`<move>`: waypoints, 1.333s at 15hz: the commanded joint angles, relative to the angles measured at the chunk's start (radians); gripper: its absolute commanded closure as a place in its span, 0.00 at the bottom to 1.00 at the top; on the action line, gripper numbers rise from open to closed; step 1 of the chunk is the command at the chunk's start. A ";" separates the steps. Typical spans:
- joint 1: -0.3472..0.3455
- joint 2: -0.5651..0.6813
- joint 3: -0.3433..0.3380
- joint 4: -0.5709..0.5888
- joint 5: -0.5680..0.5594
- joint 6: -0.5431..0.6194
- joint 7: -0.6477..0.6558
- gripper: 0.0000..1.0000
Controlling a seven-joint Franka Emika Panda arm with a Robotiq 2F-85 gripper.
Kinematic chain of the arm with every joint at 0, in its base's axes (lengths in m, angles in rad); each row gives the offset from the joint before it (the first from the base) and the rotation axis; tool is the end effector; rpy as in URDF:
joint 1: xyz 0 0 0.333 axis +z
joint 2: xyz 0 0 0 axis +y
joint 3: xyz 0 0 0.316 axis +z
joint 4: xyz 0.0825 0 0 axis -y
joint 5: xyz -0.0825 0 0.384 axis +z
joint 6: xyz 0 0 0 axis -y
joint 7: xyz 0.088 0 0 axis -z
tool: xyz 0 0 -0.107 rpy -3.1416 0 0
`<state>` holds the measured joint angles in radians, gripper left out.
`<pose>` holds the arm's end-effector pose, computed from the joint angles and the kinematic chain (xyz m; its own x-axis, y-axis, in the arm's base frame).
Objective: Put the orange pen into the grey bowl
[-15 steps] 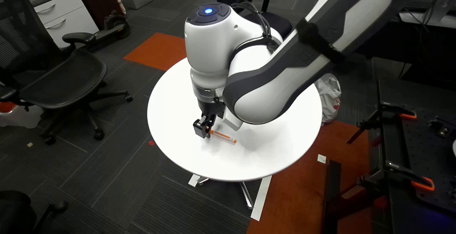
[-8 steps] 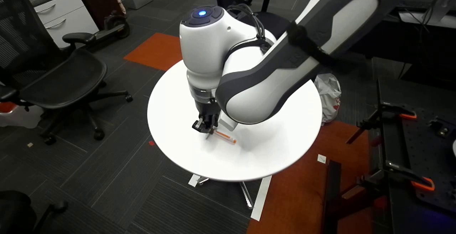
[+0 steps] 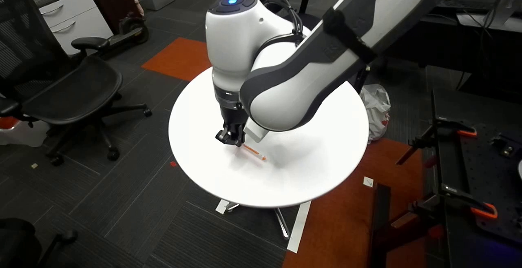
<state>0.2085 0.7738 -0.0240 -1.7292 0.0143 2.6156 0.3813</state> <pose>0.6628 0.1249 0.1459 0.9738 -0.2003 0.1076 -0.1977 -0.9797 -0.0343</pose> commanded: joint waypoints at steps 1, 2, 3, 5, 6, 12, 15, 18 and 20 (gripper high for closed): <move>0.004 -0.147 -0.023 -0.138 0.048 0.063 0.057 0.97; 0.007 -0.187 -0.035 -0.177 0.054 0.086 0.079 0.97; 0.013 -0.224 -0.052 -0.214 0.059 0.111 0.107 0.97; 0.023 -0.296 -0.092 -0.284 0.057 0.148 0.163 0.97; 0.029 -0.337 -0.117 -0.326 0.051 0.163 0.201 0.97; 0.023 -0.482 -0.251 -0.476 -0.015 0.244 0.390 0.97; -0.013 -0.512 -0.288 -0.484 -0.043 0.231 0.430 0.97; -0.063 -0.534 -0.301 -0.469 -0.048 0.194 0.421 0.97; -0.117 -0.547 -0.278 -0.454 -0.019 0.159 0.371 0.97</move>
<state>0.1514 0.2800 -0.3276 -2.1745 -0.0094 2.8281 0.7739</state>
